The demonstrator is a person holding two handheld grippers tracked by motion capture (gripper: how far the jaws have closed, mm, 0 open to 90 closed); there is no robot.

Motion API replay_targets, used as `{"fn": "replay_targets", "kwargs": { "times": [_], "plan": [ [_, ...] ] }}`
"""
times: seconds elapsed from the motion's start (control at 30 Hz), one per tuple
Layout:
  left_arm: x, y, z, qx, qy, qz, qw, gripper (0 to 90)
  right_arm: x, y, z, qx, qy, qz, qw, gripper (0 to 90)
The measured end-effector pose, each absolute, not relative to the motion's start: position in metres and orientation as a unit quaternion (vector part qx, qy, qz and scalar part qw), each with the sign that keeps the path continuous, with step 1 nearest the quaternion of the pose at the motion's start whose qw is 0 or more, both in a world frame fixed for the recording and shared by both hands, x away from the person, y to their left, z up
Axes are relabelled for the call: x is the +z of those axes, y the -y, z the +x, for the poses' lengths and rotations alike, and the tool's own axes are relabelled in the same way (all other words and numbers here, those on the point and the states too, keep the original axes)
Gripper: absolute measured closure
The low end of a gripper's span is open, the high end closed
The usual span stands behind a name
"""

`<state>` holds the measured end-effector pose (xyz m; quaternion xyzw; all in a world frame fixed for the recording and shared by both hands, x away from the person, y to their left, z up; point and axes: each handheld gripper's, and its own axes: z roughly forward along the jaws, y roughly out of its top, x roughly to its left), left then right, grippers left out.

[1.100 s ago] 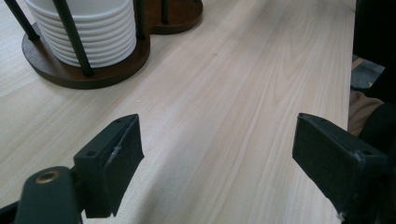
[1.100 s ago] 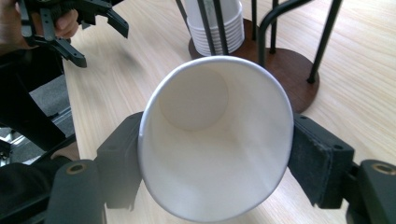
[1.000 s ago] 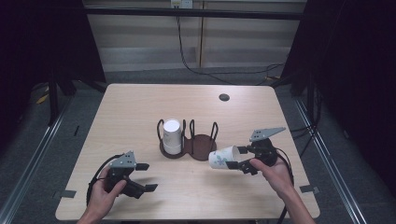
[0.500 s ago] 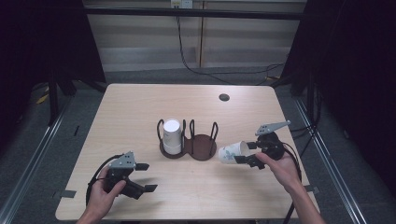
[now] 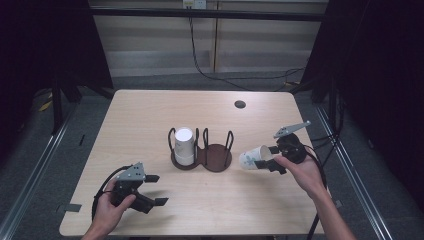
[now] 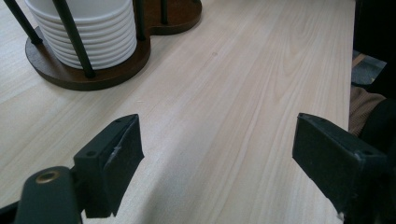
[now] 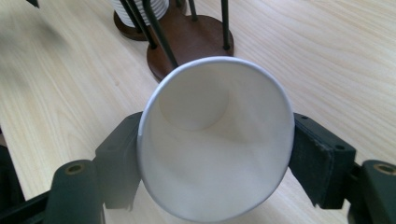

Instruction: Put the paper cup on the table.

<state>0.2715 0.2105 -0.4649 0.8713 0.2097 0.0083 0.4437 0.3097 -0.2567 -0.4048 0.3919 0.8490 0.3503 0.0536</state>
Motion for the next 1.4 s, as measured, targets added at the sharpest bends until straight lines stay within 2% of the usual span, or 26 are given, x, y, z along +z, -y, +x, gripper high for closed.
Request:
{"fn": "replay_targets", "kwargs": {
  "times": [1.4],
  "plan": [
    [-0.466,-0.211,0.271,0.011,-0.196,0.879,0.434,16.3,-0.405,0.233,0.364,0.195,-0.889,0.409,0.068,24.2]
  ]
}}
